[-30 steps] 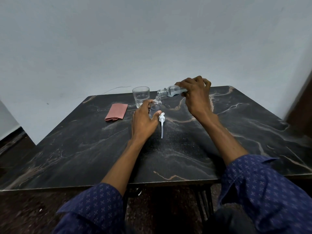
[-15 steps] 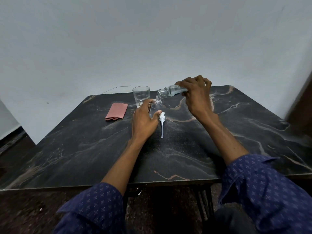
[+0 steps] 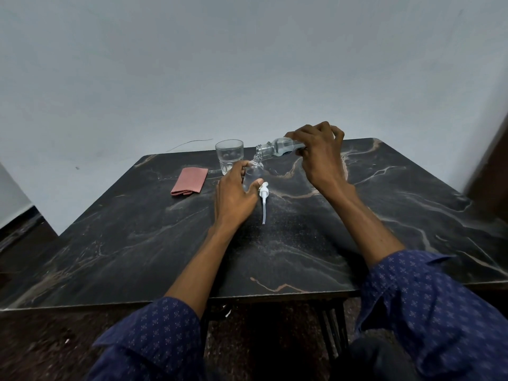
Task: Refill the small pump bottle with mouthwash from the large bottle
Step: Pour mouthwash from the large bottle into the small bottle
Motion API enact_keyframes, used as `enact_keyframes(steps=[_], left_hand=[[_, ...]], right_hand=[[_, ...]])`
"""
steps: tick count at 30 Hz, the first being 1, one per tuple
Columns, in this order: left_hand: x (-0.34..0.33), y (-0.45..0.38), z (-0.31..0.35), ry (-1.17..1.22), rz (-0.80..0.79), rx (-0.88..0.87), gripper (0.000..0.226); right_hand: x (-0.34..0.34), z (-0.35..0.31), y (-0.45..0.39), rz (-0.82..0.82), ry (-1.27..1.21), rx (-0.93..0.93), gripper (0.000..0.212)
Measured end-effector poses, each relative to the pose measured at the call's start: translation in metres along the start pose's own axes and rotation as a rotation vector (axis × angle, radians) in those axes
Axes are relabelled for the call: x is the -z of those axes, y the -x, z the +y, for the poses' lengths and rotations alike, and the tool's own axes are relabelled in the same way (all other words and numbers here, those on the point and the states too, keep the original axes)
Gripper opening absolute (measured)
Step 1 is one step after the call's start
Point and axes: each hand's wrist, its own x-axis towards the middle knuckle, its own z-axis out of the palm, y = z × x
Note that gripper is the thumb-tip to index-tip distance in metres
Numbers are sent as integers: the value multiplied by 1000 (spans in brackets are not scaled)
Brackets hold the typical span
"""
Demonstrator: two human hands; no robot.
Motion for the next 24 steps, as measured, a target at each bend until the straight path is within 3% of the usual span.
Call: enact_keyframes(steps=[24], left_hand=[[1,1,1,1,-8,11,50]], right_hand=[[-1,0,-1,1,9,2,43]])
